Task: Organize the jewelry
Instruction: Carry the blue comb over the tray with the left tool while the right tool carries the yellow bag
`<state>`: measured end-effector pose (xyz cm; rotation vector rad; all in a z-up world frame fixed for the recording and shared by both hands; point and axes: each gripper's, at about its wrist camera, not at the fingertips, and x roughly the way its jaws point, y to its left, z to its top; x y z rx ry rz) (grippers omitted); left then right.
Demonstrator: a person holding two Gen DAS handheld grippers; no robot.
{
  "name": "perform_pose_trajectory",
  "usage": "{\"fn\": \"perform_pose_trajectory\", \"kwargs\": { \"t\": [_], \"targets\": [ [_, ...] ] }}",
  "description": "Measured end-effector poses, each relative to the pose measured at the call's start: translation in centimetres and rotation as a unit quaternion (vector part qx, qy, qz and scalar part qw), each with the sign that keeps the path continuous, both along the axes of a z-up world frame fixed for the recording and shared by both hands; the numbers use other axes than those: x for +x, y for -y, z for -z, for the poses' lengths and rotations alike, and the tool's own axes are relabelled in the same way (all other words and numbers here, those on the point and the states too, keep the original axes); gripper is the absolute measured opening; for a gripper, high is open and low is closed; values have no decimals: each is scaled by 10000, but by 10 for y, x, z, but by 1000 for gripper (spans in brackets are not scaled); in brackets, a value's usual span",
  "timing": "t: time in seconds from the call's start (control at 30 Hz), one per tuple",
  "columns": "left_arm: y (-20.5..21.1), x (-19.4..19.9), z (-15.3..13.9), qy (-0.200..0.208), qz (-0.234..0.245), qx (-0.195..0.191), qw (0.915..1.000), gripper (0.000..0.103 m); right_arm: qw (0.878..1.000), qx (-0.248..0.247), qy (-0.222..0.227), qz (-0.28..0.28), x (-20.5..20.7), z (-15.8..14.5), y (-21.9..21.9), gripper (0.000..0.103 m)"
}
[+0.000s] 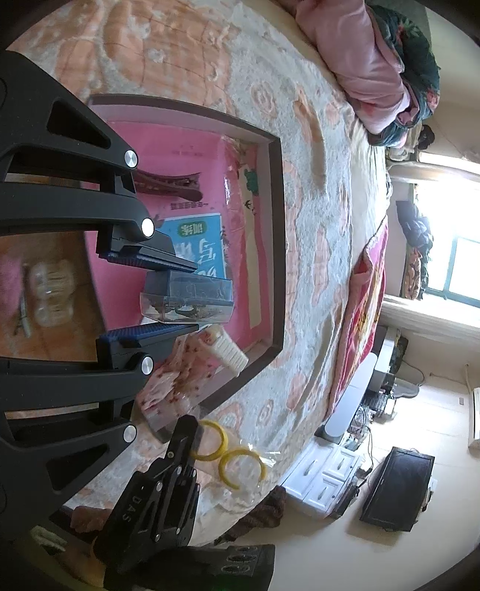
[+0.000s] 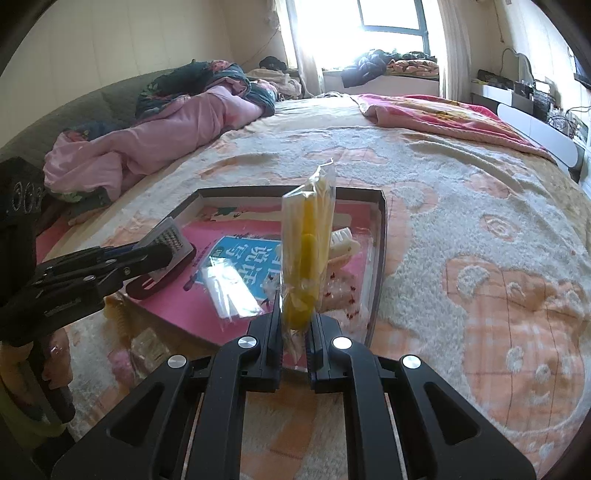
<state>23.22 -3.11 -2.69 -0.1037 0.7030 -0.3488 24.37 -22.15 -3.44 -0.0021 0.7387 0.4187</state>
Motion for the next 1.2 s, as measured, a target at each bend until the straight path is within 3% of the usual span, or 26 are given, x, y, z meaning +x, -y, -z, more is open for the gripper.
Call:
{"fn": "perform_pose_trajectory", "kwargs": {
  "t": [0.5,0.73,1.2],
  "targets": [
    [0,39,11,-174,-168,197,9995,19,9990,-159,-180,-385,37,6,-19,10],
    [-4,55,22,-356,-265,230,9988,19,9959,-255,-483,-715,51,17,-31,10],
    [-15,66,38,-615,-386,142,9973,19,9899,-435,-875,-1031,47,42,-52,11]
  ]
}}
